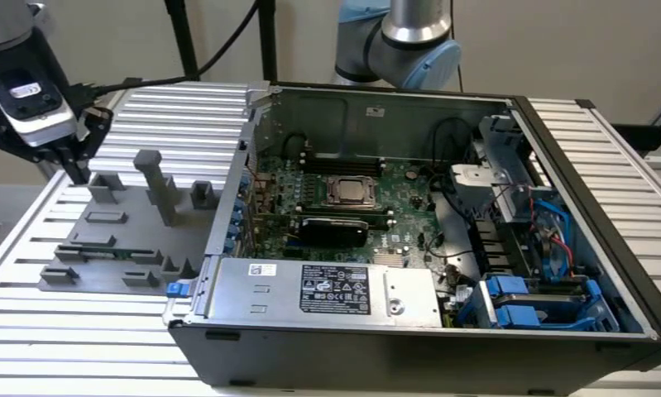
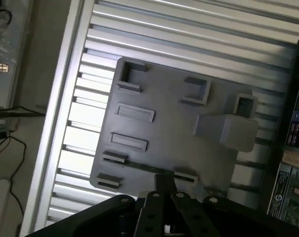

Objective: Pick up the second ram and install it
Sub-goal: 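Pick up the second ram and move it above second insertion slot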

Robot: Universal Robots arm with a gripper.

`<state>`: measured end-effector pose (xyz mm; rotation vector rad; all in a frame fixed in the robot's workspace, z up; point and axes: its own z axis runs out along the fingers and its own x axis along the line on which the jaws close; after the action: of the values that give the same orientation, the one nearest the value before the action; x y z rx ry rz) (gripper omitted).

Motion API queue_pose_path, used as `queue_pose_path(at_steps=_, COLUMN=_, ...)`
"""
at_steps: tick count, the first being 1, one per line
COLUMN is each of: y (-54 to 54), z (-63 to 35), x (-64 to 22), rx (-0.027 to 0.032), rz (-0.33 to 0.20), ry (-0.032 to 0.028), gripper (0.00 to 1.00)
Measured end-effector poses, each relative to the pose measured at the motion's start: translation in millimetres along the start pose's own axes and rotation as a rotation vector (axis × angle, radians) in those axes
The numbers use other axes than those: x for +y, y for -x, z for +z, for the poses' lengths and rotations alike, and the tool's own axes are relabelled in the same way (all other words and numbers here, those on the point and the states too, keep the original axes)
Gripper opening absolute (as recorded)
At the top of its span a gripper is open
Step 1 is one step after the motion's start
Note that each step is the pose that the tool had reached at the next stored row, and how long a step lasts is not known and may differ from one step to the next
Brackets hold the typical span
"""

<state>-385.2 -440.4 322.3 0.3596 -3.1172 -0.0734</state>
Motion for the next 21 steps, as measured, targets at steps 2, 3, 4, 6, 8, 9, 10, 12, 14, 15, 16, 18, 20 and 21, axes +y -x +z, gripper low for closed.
queue_pose_path(at_steps=2, y=0.0, z=1.3, x=-0.1, rx=0.0013, rz=-0.036, ry=0.0000, gripper=0.00)
queue_pose_path(at_steps=3, y=0.0, z=2.0, x=-0.1, rx=0.0020, rz=-0.055, ry=0.0000, gripper=0.00)
queue_pose_path(at_steps=4, y=0.0, z=2.6, x=-0.1, rx=0.0026, rz=-0.072, ry=0.0000, gripper=0.00)
queue_pose_path(at_steps=6, y=0.0, z=4.0, x=-0.2, rx=0.0039, rz=-0.109, ry=0.0000, gripper=0.00)
queue_pose_path(at_steps=8, y=0.0, z=5.3, x=-0.3, rx=0.0052, rz=-0.145, ry=0.0000, gripper=0.00)
queue_pose_path(at_steps=9, y=0.0, z=6.0, x=-0.3, rx=0.0059, rz=-0.163, ry=0.0000, gripper=0.00)
queue_pose_path(at_steps=10, y=0.0, z=6.7, x=-0.3, rx=0.0066, rz=-0.181, ry=0.0000, gripper=0.00)
queue_pose_path(at_steps=12, y=0.0, z=8.2, x=-0.4, rx=0.0080, rz=-0.218, ry=0.0000, gripper=0.00)
queue_pose_path(at_steps=14, y=0.0, z=9.6, x=-0.5, rx=0.0094, rz=-0.255, ry=0.0001, gripper=0.00)
queue_pose_path(at_steps=15, y=0.0, z=10.3, x=-0.5, rx=0.0102, rz=-0.273, ry=0.0001, gripper=0.00)
queue_pose_path(at_steps=16, y=0.0, z=11.1, x=-0.5, rx=0.0109, rz=-0.291, ry=0.0002, gripper=0.00)
queue_pose_path(at_steps=18, y=0.0, z=12.5, x=-0.6, rx=0.0125, rz=-0.327, ry=0.0002, gripper=0.00)
queue_pose_path(at_steps=20, y=0.0, z=14.0, x=-0.7, rx=0.0141, rz=-0.363, ry=0.0003, gripper=0.00)
queue_pose_path(at_steps=21, y=0.0, z=14.7, x=-0.7, rx=0.0149, rz=-0.381, ry=0.0004, gripper=0.00)
